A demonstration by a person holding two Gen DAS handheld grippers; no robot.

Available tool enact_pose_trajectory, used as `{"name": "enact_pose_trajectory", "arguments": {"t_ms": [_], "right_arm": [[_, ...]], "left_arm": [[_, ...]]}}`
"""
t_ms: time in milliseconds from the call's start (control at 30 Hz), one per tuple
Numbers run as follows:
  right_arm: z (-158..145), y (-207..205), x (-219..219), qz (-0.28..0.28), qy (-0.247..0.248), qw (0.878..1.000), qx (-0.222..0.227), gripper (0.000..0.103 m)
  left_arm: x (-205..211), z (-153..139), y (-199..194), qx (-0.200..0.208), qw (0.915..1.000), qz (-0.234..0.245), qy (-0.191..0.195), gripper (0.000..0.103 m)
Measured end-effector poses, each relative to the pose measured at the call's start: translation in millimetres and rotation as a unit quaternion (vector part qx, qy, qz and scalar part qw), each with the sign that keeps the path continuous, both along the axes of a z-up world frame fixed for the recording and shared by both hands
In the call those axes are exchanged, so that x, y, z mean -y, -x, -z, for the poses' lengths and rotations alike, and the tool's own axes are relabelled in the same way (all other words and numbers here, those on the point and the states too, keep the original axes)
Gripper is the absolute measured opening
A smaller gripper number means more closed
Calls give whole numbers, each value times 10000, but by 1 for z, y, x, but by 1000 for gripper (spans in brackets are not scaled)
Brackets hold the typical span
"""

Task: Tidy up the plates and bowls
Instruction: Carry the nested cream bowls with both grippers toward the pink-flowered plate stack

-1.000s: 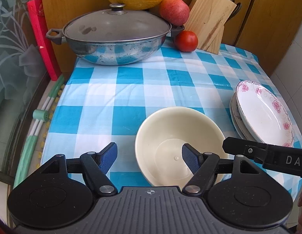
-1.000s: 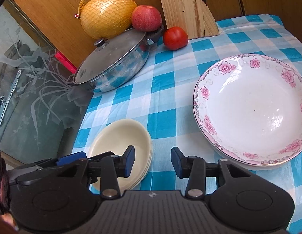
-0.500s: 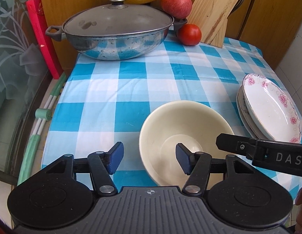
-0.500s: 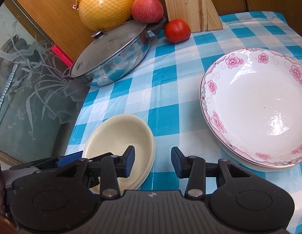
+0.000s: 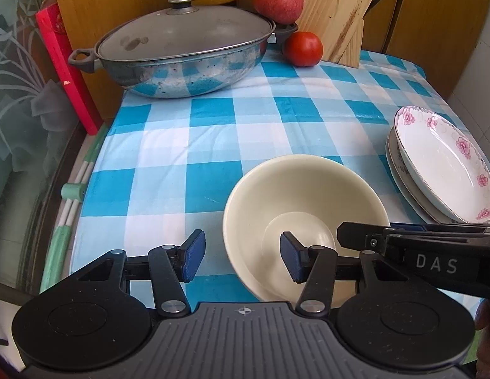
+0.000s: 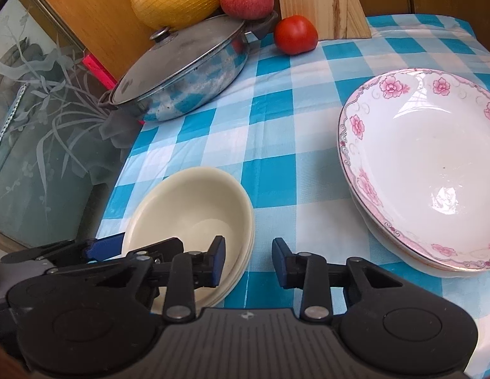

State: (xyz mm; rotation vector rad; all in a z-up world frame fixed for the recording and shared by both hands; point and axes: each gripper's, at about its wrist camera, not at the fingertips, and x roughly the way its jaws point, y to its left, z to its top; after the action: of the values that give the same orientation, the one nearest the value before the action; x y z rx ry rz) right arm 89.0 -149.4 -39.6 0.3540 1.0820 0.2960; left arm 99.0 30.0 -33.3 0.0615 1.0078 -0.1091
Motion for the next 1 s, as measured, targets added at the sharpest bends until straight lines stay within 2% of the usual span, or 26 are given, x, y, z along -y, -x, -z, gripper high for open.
{"name": "enact_pose_trajectory", "arguments": {"t_ms": [33,200,333,467,1000], "right_arm": [[1,0,0,-3,-16,10000,-9,23],[2,-1,-3,-98,-42,9999,-5,16],[4,-2,-4,-109,-81,9999,-31,15],[5,-2,-3,-99,-132,9999,-38,15],[-6,4,0,-84,-126,9997,188,15]], "left_arm": [[-1,1,0,-20,10000,-3,11,55],[0,3,-2,-103,9999,20,-7,48],[3,4,0,-51,9999,77,-137,42],[4,3,-1,-56,9999,116,-82,37],[10,-8,4,244,9994,190,-133,37]]}}
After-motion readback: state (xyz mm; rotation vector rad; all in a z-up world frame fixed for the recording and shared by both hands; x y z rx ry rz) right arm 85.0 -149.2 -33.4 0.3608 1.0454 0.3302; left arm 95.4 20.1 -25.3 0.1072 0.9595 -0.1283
